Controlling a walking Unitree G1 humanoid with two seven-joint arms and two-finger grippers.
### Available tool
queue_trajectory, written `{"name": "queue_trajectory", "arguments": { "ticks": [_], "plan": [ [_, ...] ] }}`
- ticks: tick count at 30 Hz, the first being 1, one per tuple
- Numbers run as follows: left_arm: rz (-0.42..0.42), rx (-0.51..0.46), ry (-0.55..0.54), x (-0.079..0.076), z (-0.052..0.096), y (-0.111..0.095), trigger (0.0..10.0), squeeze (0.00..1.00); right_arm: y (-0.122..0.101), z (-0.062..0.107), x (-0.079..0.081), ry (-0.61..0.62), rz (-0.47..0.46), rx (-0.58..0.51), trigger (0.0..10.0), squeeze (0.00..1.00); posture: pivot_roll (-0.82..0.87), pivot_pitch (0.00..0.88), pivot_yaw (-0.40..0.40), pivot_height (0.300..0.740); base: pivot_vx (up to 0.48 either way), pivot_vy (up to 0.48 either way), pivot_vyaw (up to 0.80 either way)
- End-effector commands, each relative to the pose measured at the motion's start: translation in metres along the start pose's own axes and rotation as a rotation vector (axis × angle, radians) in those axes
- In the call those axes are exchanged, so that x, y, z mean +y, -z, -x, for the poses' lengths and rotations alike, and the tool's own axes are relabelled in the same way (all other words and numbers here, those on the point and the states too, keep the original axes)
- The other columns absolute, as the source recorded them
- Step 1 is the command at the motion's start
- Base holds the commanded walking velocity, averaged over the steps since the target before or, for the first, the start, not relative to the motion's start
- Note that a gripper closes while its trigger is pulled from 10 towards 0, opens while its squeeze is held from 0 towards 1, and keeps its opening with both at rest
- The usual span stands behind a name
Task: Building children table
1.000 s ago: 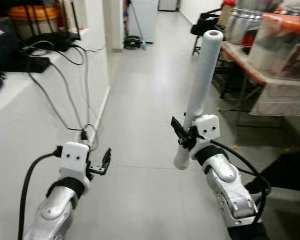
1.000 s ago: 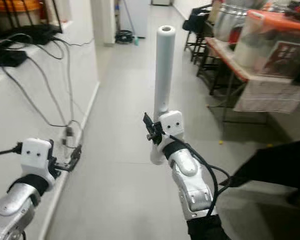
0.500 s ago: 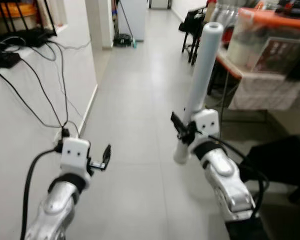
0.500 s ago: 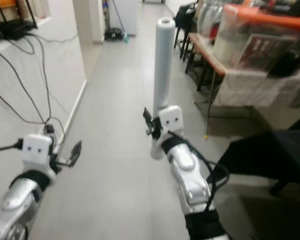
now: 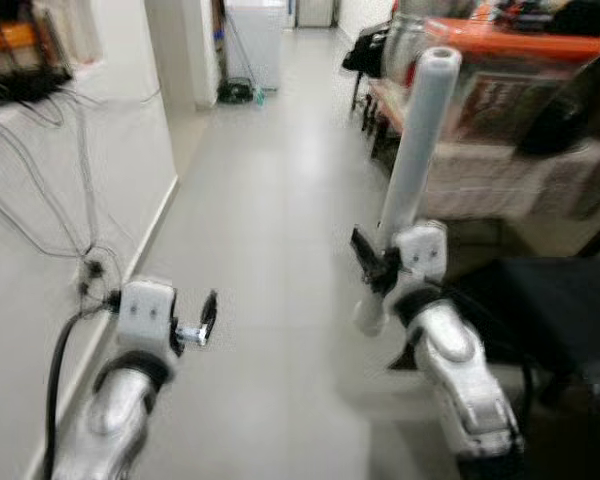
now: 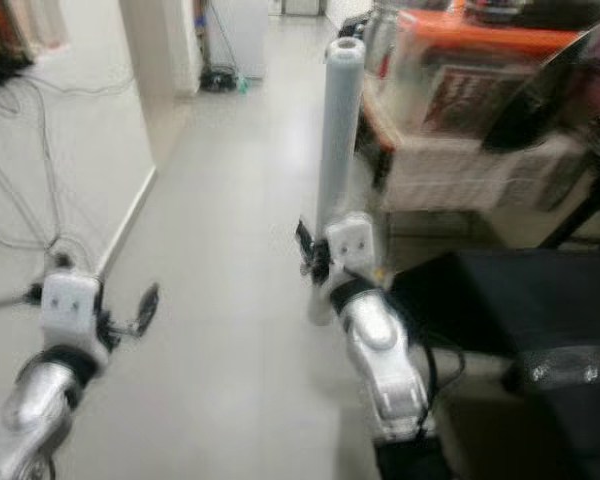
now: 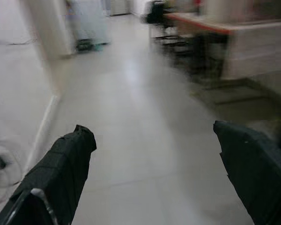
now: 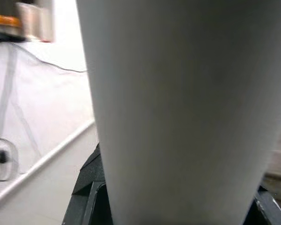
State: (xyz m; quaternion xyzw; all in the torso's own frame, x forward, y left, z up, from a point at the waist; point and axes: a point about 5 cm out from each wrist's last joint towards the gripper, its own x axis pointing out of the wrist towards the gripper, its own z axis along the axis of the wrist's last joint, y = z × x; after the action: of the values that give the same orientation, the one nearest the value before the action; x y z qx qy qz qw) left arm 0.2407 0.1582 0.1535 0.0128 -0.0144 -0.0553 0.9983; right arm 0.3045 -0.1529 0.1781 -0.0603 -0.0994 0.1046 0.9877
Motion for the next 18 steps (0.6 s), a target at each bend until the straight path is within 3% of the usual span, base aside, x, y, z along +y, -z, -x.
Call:
{"name": "queue_trajectory", "arguments": {
  "ticks": [1,18],
  "plan": [
    [-0.004,-0.017,-0.018,0.0051,0.002,-0.0028,10.0,0.0,-0.0076,-0.0008,0.0053,-0.009,-0.017,-0.041,10.0,0.0,0.07,0.0,-0.027,0.74,0.0,0.0,0.0],
    [-0.057,-0.02,-0.046,0.0009,-0.0026,-0.0011,10.0,0.0,-0.0061,0.0015,0.0056,0.028,-0.048,-0.053,10.0,0.0,0.07,0.0,-0.016,0.74,0.0,0.0,0.0]
  ]
}}
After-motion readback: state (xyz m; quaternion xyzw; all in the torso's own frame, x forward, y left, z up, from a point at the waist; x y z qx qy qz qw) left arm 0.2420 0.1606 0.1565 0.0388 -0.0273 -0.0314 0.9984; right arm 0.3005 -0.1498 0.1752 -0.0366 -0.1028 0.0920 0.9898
